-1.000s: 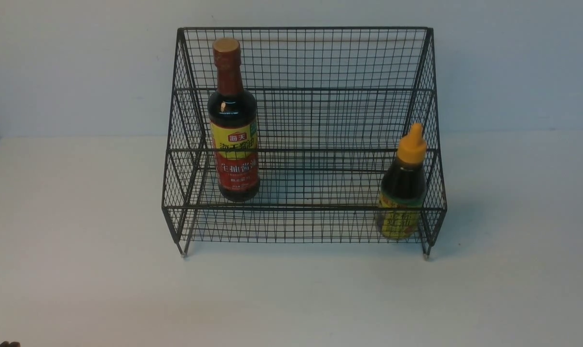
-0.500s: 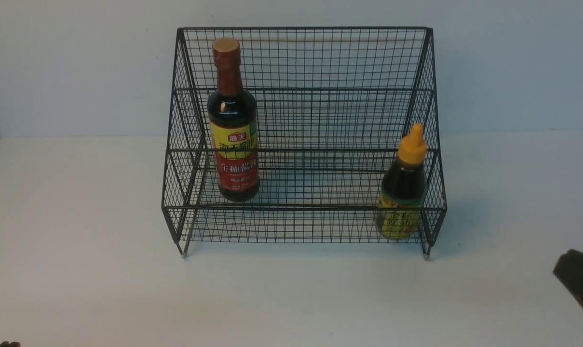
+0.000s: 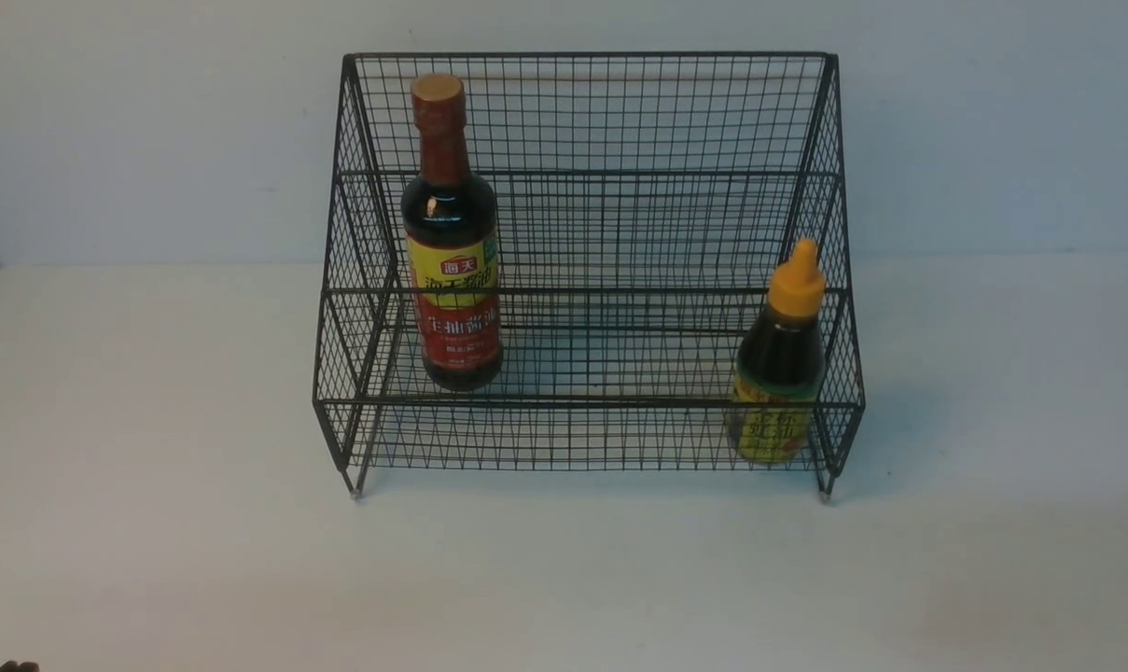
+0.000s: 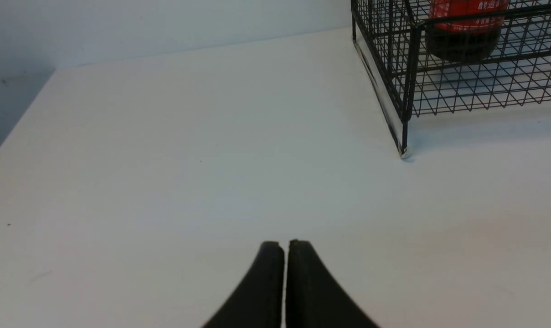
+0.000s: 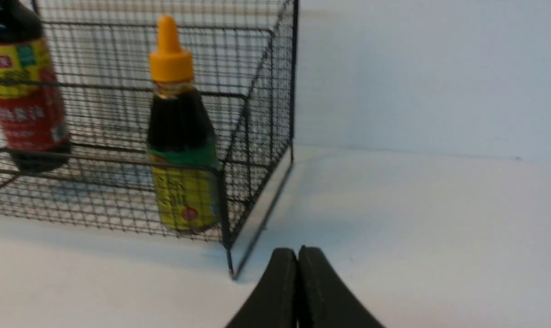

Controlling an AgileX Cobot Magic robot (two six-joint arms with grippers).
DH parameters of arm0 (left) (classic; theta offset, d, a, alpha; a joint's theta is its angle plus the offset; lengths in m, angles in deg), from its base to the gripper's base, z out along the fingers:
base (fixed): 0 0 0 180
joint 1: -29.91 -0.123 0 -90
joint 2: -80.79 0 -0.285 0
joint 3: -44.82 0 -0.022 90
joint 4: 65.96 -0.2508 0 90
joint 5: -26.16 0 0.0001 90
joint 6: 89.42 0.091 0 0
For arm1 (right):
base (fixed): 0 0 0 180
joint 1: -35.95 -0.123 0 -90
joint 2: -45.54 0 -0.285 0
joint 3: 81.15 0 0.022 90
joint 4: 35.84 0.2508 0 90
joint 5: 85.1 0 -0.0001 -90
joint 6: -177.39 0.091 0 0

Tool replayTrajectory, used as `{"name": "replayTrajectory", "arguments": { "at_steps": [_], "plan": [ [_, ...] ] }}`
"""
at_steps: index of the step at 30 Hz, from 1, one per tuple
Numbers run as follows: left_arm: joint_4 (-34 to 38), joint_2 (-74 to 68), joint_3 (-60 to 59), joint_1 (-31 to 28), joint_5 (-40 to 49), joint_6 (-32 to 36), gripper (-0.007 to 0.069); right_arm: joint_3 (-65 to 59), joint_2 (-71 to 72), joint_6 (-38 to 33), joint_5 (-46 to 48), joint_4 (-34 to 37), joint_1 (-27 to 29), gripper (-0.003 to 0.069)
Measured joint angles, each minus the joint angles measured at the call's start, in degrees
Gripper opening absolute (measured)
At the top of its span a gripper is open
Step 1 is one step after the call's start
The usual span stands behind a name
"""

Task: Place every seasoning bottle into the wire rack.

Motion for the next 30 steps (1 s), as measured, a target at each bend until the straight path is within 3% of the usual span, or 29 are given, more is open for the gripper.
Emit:
{"name": "replayTrajectory", "arguments": {
  "at_steps": [10,30],
  "plan": [
    [0.0,0.0,0.0,0.0,0.0,0.0,-0.0005,-1.3,4.2,-1.2,6.1,0.6,6.0,-0.0015],
    [0.0,0.0,0.0,0.0,0.0,0.0,-0.0005,-1.2,4.2,-2.0,6.3,0.6,6.4,-0.0015]
  ]
}}
